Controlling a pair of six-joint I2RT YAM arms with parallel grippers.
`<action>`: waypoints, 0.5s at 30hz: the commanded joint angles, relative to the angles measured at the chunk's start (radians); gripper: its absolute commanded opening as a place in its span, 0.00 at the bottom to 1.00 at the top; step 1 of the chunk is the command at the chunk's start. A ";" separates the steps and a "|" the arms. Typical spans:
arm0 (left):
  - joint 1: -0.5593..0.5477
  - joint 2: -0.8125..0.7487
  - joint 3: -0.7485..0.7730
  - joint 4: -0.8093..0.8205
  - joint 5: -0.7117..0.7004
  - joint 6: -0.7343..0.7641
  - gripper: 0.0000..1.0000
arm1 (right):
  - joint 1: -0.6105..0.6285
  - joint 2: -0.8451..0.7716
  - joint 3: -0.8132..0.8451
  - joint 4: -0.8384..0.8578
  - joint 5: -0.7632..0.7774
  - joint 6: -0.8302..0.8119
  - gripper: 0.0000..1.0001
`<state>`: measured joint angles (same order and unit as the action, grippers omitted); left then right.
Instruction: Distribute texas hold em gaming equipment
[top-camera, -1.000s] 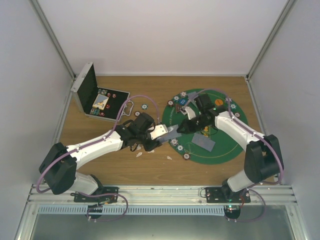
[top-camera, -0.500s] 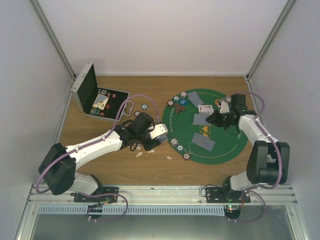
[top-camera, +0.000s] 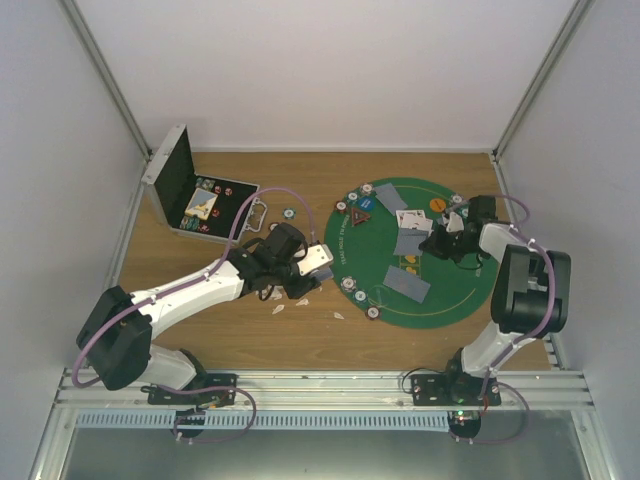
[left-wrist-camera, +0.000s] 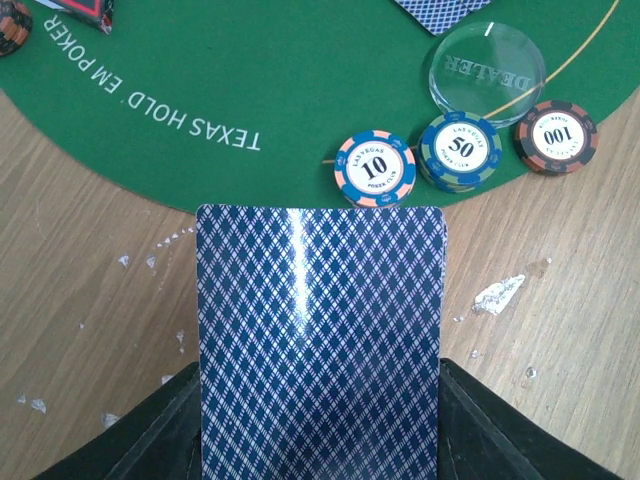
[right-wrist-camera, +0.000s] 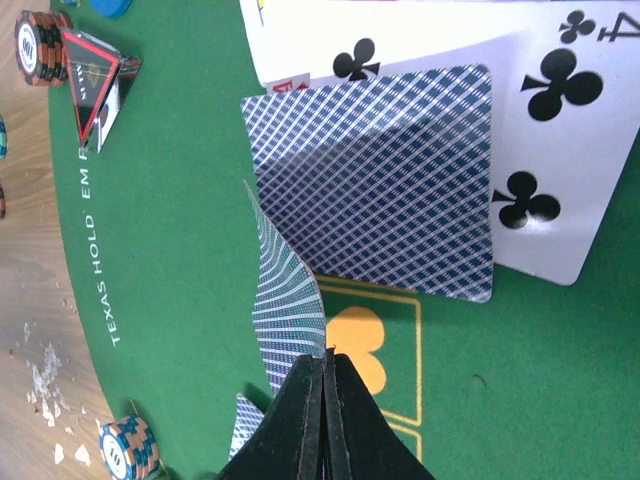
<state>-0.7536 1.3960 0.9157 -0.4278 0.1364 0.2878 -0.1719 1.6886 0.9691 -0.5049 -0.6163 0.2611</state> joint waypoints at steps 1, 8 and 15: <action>0.010 -0.017 0.000 0.062 0.000 -0.009 0.55 | -0.017 0.043 0.042 0.035 -0.024 -0.021 0.01; 0.011 -0.014 0.000 0.063 0.003 -0.010 0.55 | -0.021 0.128 0.094 -0.018 -0.024 -0.053 0.01; 0.011 -0.012 -0.002 0.065 0.005 -0.010 0.55 | -0.028 0.145 0.103 -0.043 0.018 -0.053 0.01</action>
<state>-0.7498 1.3960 0.9157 -0.4217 0.1368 0.2802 -0.1852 1.8183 1.0466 -0.5171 -0.6266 0.2310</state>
